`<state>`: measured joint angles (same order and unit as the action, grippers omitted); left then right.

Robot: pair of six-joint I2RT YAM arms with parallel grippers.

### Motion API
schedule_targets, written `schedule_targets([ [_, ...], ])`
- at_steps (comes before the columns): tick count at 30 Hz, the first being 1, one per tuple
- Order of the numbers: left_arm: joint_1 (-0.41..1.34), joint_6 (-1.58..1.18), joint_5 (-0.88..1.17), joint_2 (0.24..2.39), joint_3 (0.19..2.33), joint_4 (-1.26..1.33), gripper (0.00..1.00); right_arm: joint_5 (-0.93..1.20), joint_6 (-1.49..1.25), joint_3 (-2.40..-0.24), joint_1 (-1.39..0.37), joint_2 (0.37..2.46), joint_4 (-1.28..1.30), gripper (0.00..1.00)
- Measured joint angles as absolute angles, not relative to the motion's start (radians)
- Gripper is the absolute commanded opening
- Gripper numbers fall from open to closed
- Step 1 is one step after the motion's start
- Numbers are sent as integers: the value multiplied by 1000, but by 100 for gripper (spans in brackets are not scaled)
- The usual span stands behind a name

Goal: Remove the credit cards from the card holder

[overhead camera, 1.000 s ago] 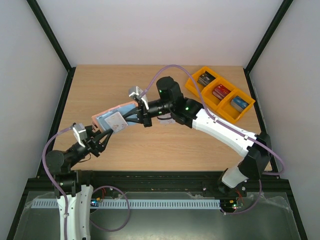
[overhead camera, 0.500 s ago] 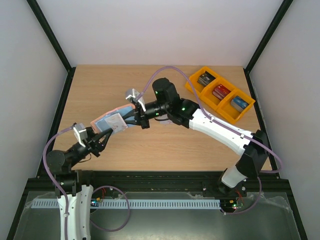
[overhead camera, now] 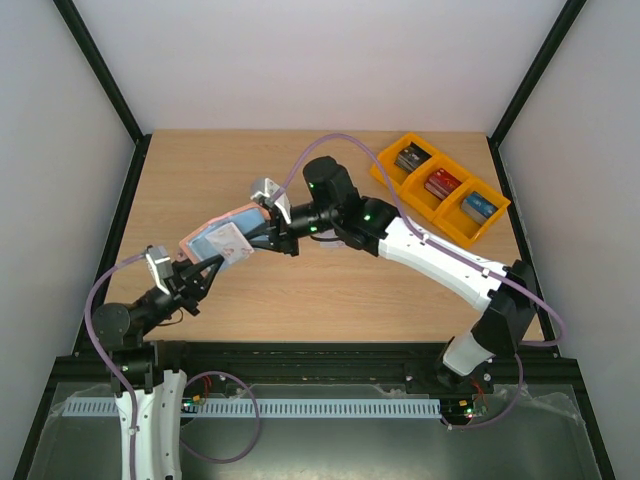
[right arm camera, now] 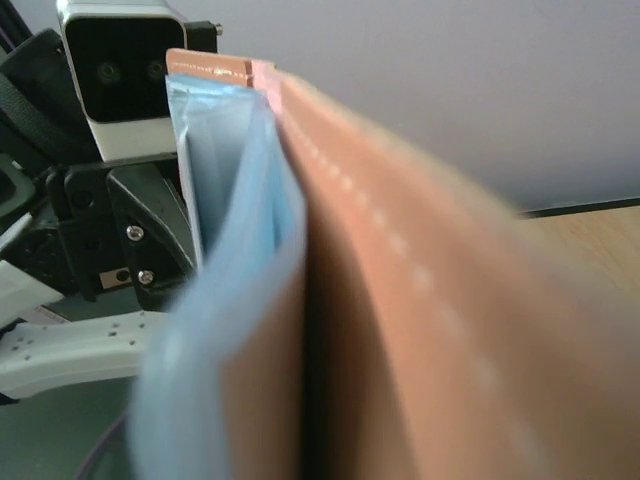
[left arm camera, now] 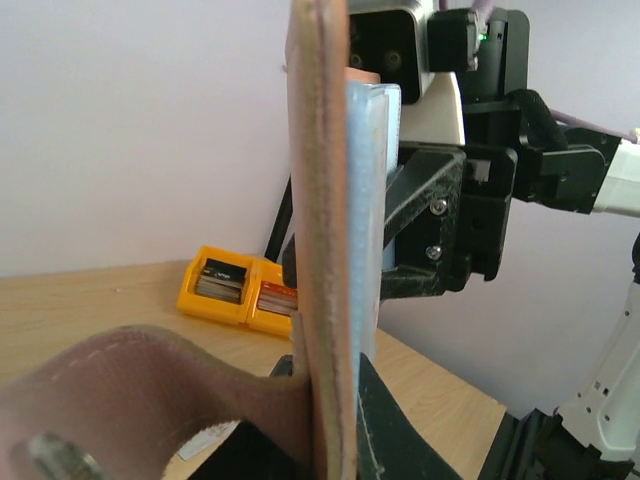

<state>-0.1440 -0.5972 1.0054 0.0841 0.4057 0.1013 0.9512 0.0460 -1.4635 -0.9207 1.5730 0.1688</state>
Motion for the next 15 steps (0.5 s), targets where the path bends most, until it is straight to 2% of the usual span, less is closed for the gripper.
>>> schedule_targets([
  [8,-145,-716,979,83,373,173,2,879,62,-1456,-889,1554,201,50],
  [15,-145,-714,972,82,373,193,2,742,75,-1425,-870,1468,217,53],
])
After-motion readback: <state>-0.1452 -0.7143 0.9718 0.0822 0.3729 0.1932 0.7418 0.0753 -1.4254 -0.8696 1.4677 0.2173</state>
